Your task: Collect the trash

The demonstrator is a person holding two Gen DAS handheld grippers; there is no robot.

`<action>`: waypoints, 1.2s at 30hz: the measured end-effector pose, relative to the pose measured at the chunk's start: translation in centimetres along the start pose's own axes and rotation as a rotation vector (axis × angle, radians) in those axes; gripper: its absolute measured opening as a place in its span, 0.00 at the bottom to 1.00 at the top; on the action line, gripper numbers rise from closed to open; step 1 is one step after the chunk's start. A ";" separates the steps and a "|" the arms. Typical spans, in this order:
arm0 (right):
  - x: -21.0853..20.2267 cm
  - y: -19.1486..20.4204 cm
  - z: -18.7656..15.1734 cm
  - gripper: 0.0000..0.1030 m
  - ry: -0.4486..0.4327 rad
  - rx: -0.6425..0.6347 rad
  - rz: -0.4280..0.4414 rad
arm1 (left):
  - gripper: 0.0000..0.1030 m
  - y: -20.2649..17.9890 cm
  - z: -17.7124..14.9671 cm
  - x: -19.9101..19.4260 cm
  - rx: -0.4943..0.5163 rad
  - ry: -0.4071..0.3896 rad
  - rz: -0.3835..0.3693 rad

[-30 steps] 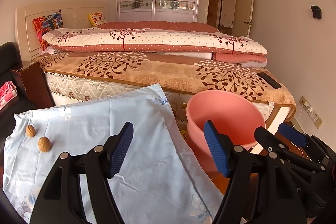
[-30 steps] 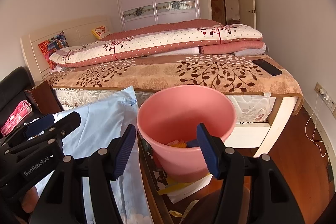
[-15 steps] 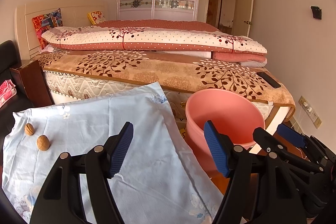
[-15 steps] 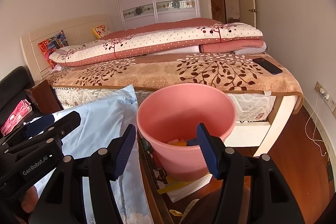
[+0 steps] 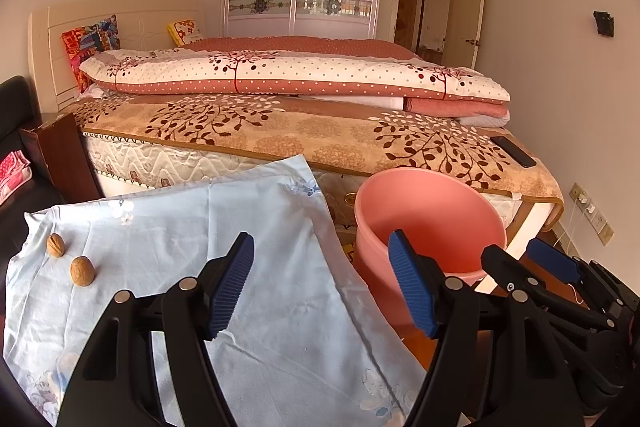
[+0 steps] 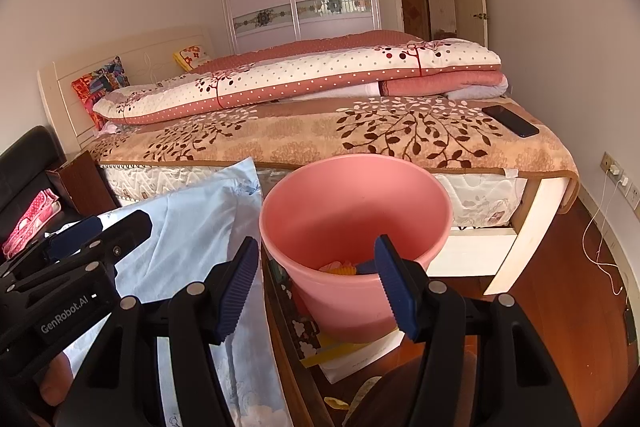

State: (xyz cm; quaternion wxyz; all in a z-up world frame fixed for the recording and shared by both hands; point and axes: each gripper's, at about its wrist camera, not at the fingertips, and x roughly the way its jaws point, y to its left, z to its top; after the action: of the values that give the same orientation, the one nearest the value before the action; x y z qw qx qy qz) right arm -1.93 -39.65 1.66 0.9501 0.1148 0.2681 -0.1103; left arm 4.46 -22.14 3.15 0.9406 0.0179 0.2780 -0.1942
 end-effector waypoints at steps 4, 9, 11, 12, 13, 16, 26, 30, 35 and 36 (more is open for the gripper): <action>0.0 -0.1 0.0 0.58 0.001 0.001 0.000 | 0.68 0.0 0.0 0.0 0.003 0.001 -0.002; 0.0 -0.1 0.0 0.58 0.002 0.001 0.001 | 0.68 0.0 0.0 0.0 0.002 0.003 -0.003; 0.0 -0.1 0.1 0.58 0.001 0.000 0.000 | 0.68 0.0 0.0 0.0 0.002 0.003 -0.004; 0.0 -0.1 0.1 0.58 0.001 0.000 0.000 | 0.68 0.0 -0.1 0.0 0.002 0.003 -0.003; 0.0 -0.1 0.1 0.58 0.002 0.001 0.000 | 0.68 0.0 0.0 0.0 0.002 0.003 -0.004; 0.0 -0.1 0.0 0.58 0.004 0.000 0.001 | 0.68 0.0 0.0 0.0 0.002 0.004 -0.003; 0.4 0.5 -0.4 0.58 0.012 -0.012 0.010 | 0.68 0.6 -0.1 0.2 -0.009 0.013 0.017; 0.4 0.7 -0.3 0.58 0.014 -0.016 0.010 | 0.68 0.6 -0.1 0.2 -0.008 0.014 0.018; 0.4 0.8 -0.3 0.58 0.013 -0.017 0.009 | 0.68 0.8 0.0 0.1 -0.012 0.014 0.017; 0.4 0.8 -0.3 0.58 0.014 -0.018 0.009 | 0.68 0.8 0.0 0.1 -0.013 0.015 0.017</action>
State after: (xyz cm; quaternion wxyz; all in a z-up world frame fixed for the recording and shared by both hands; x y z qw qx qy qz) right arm -1.51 -38.89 1.34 0.9497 0.1081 0.2751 -0.1030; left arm 4.85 -21.42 3.02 0.9403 0.0158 0.2860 -0.1841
